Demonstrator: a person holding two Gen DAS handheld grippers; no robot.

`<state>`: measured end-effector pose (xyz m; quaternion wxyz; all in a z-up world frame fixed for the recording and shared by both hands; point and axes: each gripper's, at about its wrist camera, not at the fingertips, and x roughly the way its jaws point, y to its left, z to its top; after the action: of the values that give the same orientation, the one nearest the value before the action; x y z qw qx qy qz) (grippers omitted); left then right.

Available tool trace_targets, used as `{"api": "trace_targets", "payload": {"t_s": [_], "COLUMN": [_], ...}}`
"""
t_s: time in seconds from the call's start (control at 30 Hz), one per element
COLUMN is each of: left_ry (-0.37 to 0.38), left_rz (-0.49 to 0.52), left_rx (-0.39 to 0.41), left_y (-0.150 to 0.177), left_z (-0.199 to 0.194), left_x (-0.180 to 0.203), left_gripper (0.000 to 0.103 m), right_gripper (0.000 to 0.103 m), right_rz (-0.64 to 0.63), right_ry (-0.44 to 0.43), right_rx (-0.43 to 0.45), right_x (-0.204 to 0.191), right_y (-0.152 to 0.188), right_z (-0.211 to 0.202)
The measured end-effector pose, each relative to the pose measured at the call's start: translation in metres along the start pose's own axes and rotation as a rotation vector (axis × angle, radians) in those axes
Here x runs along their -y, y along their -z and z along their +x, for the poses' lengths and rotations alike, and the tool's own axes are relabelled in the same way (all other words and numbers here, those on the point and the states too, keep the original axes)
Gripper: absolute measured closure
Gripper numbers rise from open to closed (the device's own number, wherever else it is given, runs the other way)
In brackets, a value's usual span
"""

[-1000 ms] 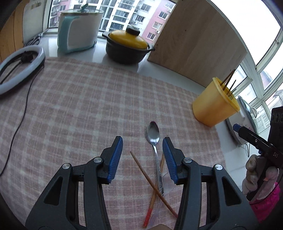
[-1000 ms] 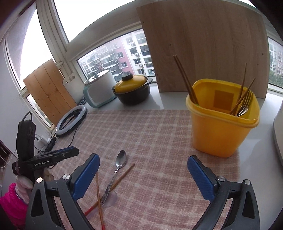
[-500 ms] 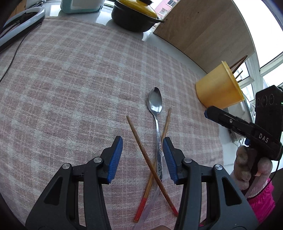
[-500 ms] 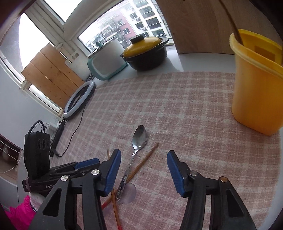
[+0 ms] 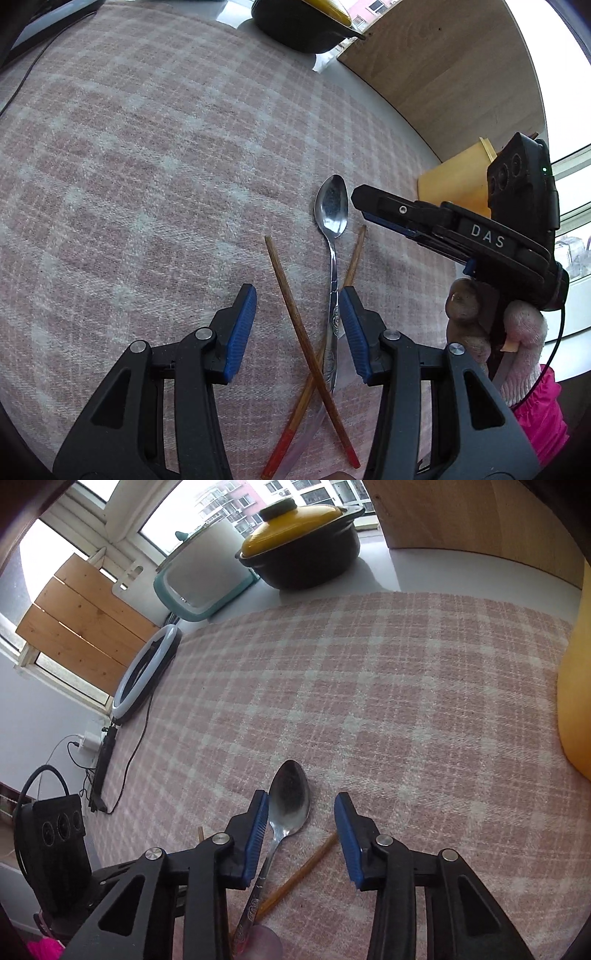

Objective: Organize utensils
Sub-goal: 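Grasp a wooden chopstick with the left gripper while the right gripper grasps the metal spoon, then carry the chopstick with the left gripper while the right gripper carries the spoon toward the yellow container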

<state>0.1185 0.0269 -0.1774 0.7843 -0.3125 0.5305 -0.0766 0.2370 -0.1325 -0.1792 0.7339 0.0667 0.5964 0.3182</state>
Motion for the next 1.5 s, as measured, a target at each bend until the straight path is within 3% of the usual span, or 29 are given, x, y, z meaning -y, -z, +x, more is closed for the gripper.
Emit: {"api": "trace_targets", "payload": {"t_s": [0.2,0.4,0.5,0.6,0.67,0.73,0.87,1.13,1.5], "left_ry": [0.004,-0.008,-0.032,-0.045,-0.058,-0.056,-0.048,-0.047,-0.049], "left_rz": [-0.003,0.004,0.007,0.007,0.006,-0.008,-0.025,-0.037,-0.030], "left_rx": [0.004,0.014,0.025,0.034,0.032,0.039,0.046,0.060,0.118], "left_y": [0.001,-0.002,-0.003,-0.003,-0.003,-0.003,-0.004,-0.001,0.000], "left_z": [0.000,0.002,0.004,0.004,0.006,0.007,0.007,0.001,-0.037], "left_x": [-0.003,-0.001,0.000,0.001,0.000,-0.003,-0.006,-0.009,-0.015], "left_gripper": [0.056,0.057,0.066,0.073,0.090,0.094,0.095,0.095,0.101], "right_gripper": [0.068,0.068,0.071,0.081,0.089,0.095,0.102,0.103,0.103], "right_rz": [0.006,-0.061,-0.104,-0.140,-0.151,-0.139,-0.127,-0.122,-0.180], "right_ry": [-0.014,0.030,0.071,0.124,0.135,0.119,0.096,0.087,0.119], "right_rx": [-0.013,-0.023,-0.025,-0.018,-0.016,-0.023,-0.025,-0.013,0.101], "right_x": [0.003,-0.012,-0.020,-0.027,-0.029,-0.027,-0.026,-0.028,-0.028], "right_y": [-0.006,-0.010,-0.009,-0.008,-0.008,-0.009,-0.009,-0.008,-0.005], "right_z": [0.011,0.018,0.021,0.024,0.026,0.027,0.025,0.019,-0.028]}}
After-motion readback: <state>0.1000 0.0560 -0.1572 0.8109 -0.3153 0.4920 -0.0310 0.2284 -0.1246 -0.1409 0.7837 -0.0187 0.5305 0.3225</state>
